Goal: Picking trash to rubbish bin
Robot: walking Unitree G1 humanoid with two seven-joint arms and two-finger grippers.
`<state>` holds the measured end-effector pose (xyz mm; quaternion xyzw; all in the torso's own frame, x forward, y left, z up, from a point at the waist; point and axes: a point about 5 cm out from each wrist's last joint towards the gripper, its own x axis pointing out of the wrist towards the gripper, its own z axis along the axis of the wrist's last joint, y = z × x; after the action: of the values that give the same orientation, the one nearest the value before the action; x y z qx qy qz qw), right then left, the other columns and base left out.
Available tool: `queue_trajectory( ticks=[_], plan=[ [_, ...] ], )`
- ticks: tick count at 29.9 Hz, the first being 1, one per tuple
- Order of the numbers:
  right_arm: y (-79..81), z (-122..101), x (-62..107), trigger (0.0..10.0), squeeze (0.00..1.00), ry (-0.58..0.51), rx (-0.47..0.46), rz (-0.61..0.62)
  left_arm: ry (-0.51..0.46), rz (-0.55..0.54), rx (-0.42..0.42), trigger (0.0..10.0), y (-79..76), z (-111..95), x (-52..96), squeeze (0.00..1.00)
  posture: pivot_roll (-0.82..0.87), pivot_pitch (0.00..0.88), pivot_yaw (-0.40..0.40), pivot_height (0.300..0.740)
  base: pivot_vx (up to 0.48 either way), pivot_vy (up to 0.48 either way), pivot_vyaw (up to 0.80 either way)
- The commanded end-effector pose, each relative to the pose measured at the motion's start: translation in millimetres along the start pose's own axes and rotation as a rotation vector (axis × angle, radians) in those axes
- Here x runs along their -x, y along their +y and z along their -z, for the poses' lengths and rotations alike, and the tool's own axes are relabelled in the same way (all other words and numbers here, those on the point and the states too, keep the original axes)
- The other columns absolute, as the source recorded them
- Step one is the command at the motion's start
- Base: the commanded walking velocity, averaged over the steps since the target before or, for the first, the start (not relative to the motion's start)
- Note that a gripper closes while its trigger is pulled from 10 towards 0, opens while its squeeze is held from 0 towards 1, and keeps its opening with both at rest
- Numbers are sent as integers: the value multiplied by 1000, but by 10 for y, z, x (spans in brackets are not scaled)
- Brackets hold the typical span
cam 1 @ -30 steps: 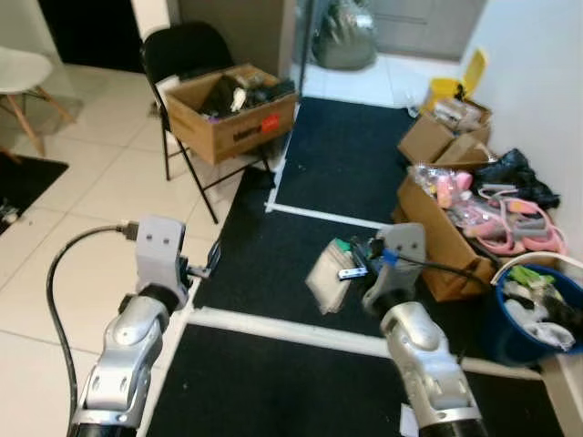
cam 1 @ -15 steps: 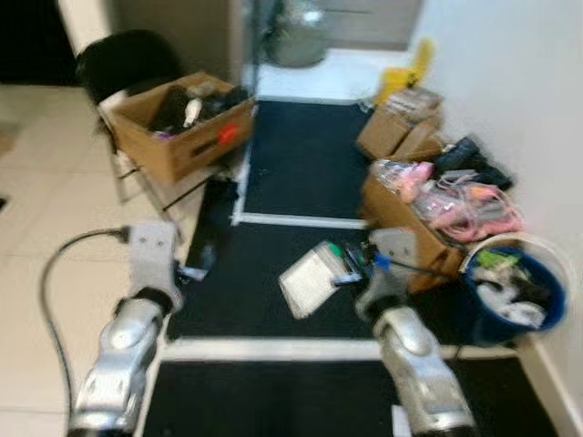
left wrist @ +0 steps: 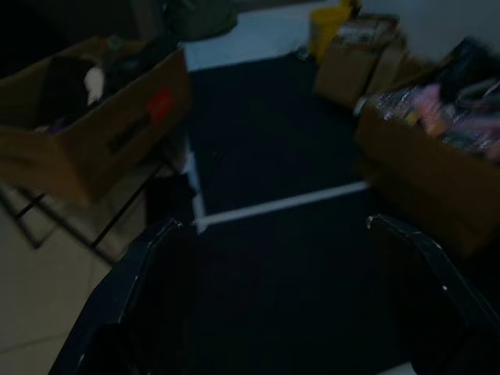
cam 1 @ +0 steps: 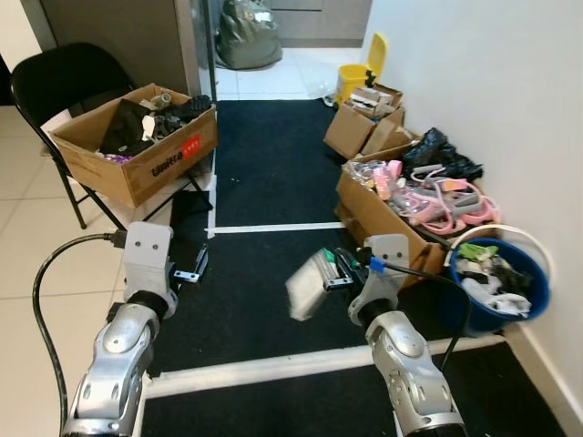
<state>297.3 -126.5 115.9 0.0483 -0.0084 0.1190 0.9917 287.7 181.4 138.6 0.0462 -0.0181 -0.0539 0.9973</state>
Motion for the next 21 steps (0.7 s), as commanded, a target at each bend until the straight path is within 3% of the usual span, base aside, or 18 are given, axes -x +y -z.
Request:
queue_trajectory(
  ticks=[1,21],
  plan=[
    [-7,-5,10,10000,0,-4,0,1,11,0,-10,10000,19,23,23,0,-35,109,-26,740,337,0,0],
    [-18,42,-15,10000,0,4,5,14,5,5,-11,10000,34,18,-22,0,-28,79,-21,740,322,0,0]
  ],
)
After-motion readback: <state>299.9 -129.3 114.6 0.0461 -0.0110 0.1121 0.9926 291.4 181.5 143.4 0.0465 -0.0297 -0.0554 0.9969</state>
